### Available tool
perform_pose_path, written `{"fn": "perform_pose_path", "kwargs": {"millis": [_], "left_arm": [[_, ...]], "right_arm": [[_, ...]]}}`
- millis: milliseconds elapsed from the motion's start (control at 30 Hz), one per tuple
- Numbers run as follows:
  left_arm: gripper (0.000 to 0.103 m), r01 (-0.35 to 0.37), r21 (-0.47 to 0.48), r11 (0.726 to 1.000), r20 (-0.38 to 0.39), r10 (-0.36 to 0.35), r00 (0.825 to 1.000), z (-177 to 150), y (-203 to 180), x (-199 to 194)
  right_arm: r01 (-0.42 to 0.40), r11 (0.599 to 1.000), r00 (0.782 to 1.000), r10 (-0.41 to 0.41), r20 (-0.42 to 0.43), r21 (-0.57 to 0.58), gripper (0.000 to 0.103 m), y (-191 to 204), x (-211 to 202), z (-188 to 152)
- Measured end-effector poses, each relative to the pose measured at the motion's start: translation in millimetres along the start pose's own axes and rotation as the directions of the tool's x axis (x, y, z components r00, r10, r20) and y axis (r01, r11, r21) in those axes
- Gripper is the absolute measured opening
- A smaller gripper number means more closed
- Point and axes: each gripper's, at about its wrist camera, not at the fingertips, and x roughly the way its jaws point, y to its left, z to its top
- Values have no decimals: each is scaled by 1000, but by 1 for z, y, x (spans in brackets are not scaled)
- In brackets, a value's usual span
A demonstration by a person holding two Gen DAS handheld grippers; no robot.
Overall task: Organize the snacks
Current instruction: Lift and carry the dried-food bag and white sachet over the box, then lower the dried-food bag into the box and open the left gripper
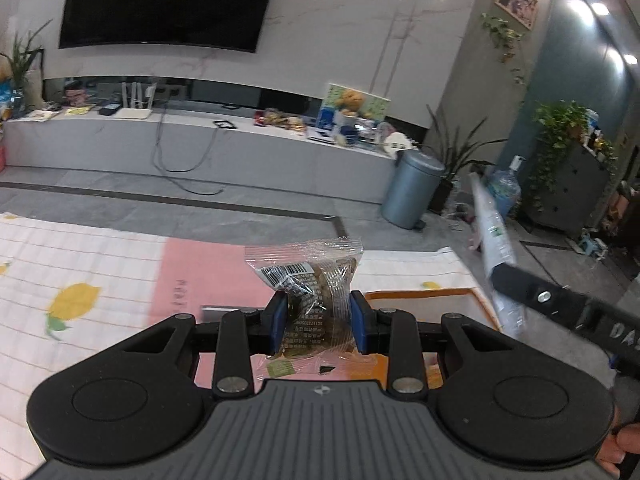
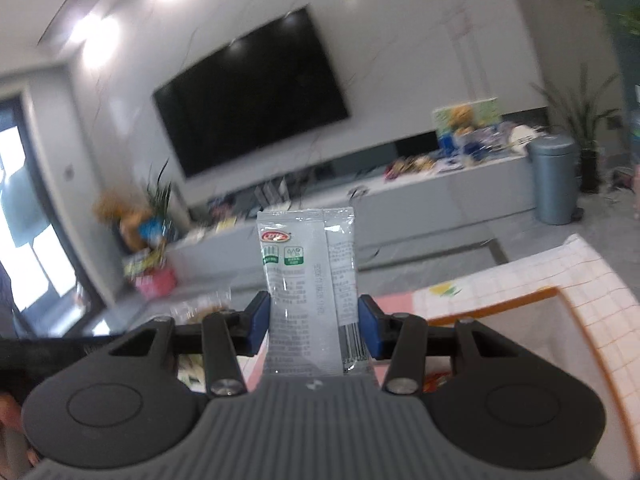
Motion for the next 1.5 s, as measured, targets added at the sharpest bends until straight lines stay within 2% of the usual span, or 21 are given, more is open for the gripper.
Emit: {"fn": "perform_pose_path", "kwargs": {"millis": [233, 400, 500, 633, 767, 1000, 1167, 1267, 1333, 1367, 1400, 1500], "left_arm": [[36, 96, 23, 995, -55, -94, 994, 0, -63, 49], [36, 137, 41, 990, -147, -130, 981, -11, -100, 98], [36, 149, 48, 988, -206, -136, 969, -20, -116, 131], [36, 141, 67, 988, -256, -120, 959, -33, -131, 164], [36, 95, 88, 992, -297, -65, 953, -43, -139, 192], [36, 61, 79, 995, -370, -27, 929, -52, -145, 223], [36, 34, 93, 995, -374, 3, 927, -56, -143, 234], [38, 40, 105, 994, -390, 4, 921, -57, -142, 237], [56, 27, 125, 992, -384, 23, 923, -55, -145, 237], [71, 26, 139, 990, -375, 28, 927, -54, -145, 234], [75, 30, 154, 988, -367, 29, 930, -53, -146, 230], [75, 54, 169, 984, -345, 8, 939, -49, -148, 216]], "right_arm": [[52, 991, 990, -67, 122, 123, 46, -67, -60, 13], [127, 974, 984, -148, 102, 190, 46, -106, -75, 4], [168, 964, 982, -181, 48, 205, 46, -125, -68, -4], [197, 956, 980, -196, -28, 219, 46, -146, -48, -17], [220, 945, 975, -209, -72, 241, 46, -167, -43, -24], [229, 938, 973, -214, -86, 262, 46, -170, -29, -24], [258, 932, 966, -241, -98, 254, 47, -172, -22, -20], [278, 925, 961, -262, -93, 260, 47, -175, -22, -18], [291, 921, 957, -274, -101, 258, 47, -176, -20, -18], [296, 921, 955, -278, -105, 254, 47, -176, -18, -17], [299, 921, 954, -280, -110, 248, 47, -174, -17, -18], [297, 929, 953, -276, -122, 221, 47, -170, -13, -18]]}}
